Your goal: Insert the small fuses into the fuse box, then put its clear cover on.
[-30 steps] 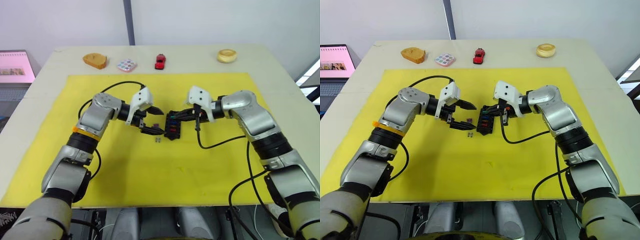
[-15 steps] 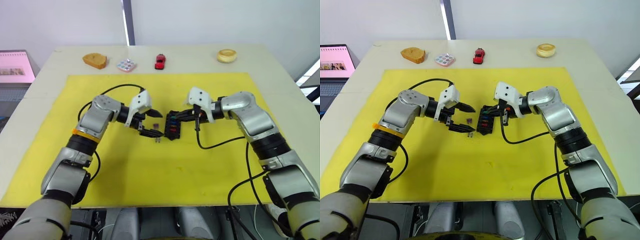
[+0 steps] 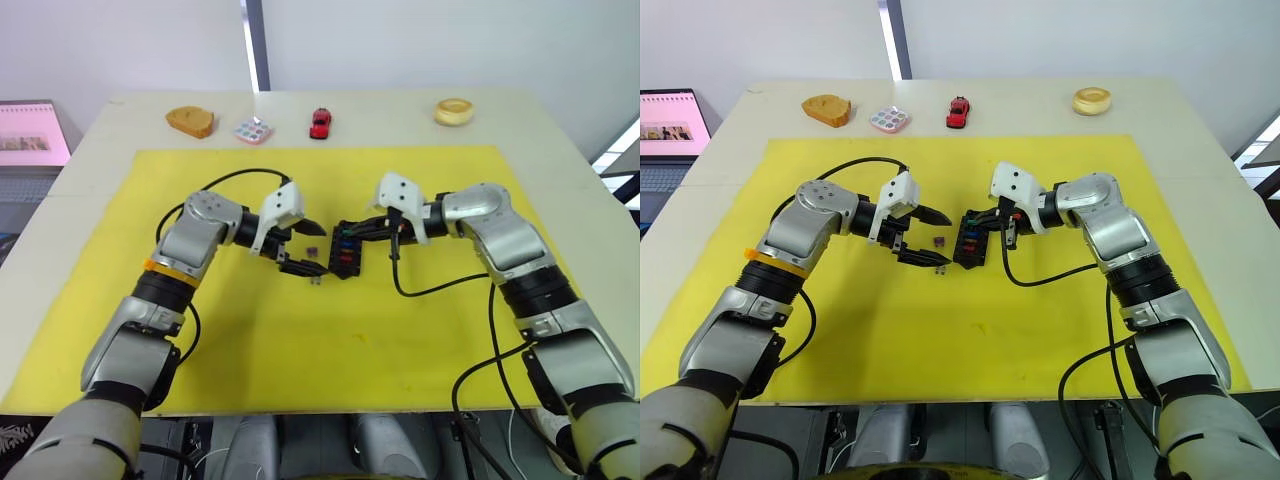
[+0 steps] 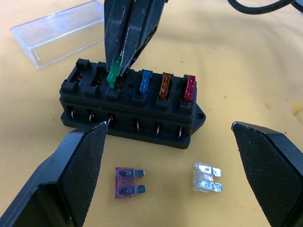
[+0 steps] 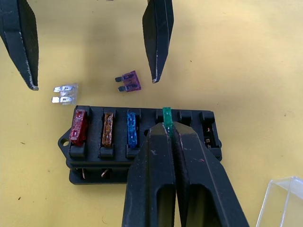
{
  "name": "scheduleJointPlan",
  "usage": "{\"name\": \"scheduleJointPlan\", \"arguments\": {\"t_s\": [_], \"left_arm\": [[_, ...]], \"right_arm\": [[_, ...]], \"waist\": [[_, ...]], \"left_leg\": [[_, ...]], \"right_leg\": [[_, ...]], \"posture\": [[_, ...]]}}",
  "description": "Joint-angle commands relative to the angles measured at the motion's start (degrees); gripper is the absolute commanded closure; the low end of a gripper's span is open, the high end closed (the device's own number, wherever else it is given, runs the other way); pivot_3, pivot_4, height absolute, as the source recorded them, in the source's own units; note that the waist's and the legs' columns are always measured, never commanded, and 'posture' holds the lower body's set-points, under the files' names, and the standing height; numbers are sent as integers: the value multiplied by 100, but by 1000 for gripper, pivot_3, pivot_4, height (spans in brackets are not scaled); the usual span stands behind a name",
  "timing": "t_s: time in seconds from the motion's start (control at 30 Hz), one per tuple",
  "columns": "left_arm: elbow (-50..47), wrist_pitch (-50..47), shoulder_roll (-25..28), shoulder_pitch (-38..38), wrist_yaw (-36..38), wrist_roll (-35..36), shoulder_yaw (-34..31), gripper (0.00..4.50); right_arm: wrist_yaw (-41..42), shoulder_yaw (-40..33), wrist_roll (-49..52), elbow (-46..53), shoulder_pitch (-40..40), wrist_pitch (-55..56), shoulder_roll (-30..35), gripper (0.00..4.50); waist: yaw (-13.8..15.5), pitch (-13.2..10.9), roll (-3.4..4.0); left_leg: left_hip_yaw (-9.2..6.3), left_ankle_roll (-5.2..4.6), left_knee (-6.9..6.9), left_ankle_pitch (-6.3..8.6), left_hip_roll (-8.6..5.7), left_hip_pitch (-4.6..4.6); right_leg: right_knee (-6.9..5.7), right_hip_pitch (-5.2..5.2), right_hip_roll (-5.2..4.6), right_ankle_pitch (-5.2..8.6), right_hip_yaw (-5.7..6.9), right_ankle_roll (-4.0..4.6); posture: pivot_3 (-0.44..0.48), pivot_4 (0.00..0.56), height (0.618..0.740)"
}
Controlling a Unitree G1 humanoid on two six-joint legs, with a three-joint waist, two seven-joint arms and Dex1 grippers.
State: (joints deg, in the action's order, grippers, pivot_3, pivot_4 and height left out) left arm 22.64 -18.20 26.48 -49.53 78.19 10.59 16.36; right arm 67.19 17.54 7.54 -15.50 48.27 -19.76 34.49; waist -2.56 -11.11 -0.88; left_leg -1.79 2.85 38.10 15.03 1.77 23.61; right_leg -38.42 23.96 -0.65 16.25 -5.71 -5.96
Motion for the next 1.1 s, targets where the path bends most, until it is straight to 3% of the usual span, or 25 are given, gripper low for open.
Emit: {"name": "scheduleJointPlan", "arguments": {"t_s": [0.03, 1.1], "left_arm": [[-199, 46, 31, 9, -28, -9, -62, 84], [-285, 30, 79, 97, -108, -44, -32, 84]], "right_arm": [[43, -63, -57, -101, 21, 113, -81, 4500], [296, 85, -388, -407, -53, 438, -270, 4500]], "waist": [[-4, 0, 0], [-8, 1, 1]], "left_leg": [[0, 0, 0, 0, 0, 0], [-2, 0, 0, 0, 0, -21]], "right_leg": [[0, 0, 0, 0, 0, 0], [0, -22, 1, 0, 0, 0]], "posture": [[0, 150, 740], [0, 150, 740]]}}
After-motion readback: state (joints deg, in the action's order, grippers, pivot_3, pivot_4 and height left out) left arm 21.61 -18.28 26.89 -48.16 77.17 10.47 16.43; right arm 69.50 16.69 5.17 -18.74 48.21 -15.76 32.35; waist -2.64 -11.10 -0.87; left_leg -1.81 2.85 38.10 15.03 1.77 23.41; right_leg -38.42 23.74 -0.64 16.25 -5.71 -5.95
